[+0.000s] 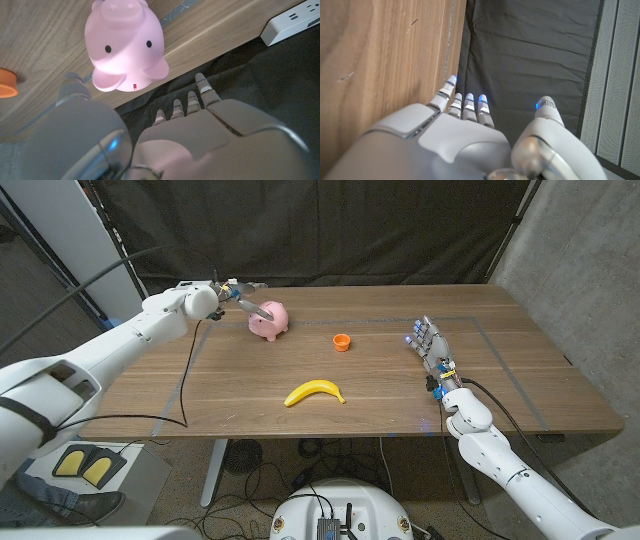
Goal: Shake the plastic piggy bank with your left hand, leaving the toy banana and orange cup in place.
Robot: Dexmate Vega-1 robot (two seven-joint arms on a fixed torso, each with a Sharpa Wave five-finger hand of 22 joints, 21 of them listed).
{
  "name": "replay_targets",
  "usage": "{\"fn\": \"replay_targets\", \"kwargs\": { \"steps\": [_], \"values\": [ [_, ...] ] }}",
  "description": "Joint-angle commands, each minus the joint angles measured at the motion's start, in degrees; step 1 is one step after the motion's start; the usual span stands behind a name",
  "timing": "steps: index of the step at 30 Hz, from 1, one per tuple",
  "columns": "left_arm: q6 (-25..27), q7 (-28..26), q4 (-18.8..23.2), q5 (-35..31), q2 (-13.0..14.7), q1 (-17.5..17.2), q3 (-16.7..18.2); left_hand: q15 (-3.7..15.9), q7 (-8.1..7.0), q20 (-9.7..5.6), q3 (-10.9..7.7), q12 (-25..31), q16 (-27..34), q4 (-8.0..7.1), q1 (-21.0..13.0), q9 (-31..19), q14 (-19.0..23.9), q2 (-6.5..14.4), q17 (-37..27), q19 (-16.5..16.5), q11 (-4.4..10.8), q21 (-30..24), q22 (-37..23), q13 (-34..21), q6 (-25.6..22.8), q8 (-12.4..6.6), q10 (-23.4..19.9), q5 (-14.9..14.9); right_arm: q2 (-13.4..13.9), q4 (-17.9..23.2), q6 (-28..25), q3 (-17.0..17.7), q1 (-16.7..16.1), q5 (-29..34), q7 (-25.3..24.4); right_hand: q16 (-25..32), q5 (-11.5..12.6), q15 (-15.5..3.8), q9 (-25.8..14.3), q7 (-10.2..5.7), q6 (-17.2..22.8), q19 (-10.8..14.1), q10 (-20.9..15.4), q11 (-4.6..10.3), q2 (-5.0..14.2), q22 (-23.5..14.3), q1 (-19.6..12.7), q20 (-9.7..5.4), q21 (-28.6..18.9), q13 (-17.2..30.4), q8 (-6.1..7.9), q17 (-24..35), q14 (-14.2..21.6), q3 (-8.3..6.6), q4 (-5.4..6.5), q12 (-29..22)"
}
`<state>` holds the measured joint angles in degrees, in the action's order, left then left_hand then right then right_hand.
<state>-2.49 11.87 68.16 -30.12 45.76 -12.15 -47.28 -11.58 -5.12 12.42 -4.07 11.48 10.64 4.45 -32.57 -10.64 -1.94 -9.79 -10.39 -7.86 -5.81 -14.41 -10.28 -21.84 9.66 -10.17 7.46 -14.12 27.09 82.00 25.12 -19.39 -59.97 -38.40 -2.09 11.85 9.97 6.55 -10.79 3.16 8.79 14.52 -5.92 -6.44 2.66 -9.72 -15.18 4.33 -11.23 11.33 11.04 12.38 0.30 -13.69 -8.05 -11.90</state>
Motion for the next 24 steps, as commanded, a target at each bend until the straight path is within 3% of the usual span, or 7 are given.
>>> {"fn": "replay_targets", "kwargs": {
  "steps": [1, 10, 24],
  "values": [
    [-3.4, 9.9, -0.3, -8.1, 0.7, 6.1, -3.9, -0.20, 0.64, 0.12, 0.64, -0.3, 0.0, 0.53, -1.1, -0.2, -0.7, 0.0, -0.1, -1.0, -0.31, 0.2, -0.1, 0.2, 4.4, 0.25, 1.4, -0.9, 0.5, 1.4, -1.3, -0.1, 0.0, 0.7, -1.3, 0.2, 0.2, 0.36, -0.1, -0.29, 0.0, 0.0, 0.2, 0.25, -0.20, -0.2, -0.5, 0.19, 0.2, 0.1, 0.01, 0.1, -0.3, 0.21, 0.07, 0.0],
    [-5.9, 11.3, -1.9, -13.2, -0.5, 8.2, -6.1, -0.19, 1.43, 0.09, 1.02, -0.1, 0.1, 1.03, -2.1, -0.2, -0.6, 0.4, -0.1, -1.9, -0.33, 0.3, -0.1, 0.6, 6.3, 0.17, 1.7, -1.6, 0.6, 1.9, -1.7, -0.3, 0.1, 1.3, -1.9, 0.2, 0.2, 0.36, -0.1, -0.42, -0.1, -0.2, 0.2, 0.20, -0.23, -0.2, -0.6, 0.41, 0.2, 0.1, -0.01, 0.1, -0.4, 0.23, 0.04, 0.0],
    [-10.3, 6.8, -12.3, -15.0, -5.2, 10.4, -9.8, 0.08, 1.34, 0.08, 1.18, 0.1, 0.0, 1.52, -3.4, -0.2, -1.1, 1.0, -0.1, -3.0, -0.24, 0.5, -0.1, 0.9, 5.6, -0.66, 1.9, -2.4, 1.2, 3.0, -3.1, -0.4, -0.1, 1.6, -2.8, 0.2, 0.2, 0.48, -0.1, -0.40, -0.2, -0.3, 0.2, 0.20, -0.25, -0.2, -0.7, 0.53, 0.2, 0.1, 0.00, 0.1, -0.3, 0.25, 0.01, 0.0]
  ]
}}
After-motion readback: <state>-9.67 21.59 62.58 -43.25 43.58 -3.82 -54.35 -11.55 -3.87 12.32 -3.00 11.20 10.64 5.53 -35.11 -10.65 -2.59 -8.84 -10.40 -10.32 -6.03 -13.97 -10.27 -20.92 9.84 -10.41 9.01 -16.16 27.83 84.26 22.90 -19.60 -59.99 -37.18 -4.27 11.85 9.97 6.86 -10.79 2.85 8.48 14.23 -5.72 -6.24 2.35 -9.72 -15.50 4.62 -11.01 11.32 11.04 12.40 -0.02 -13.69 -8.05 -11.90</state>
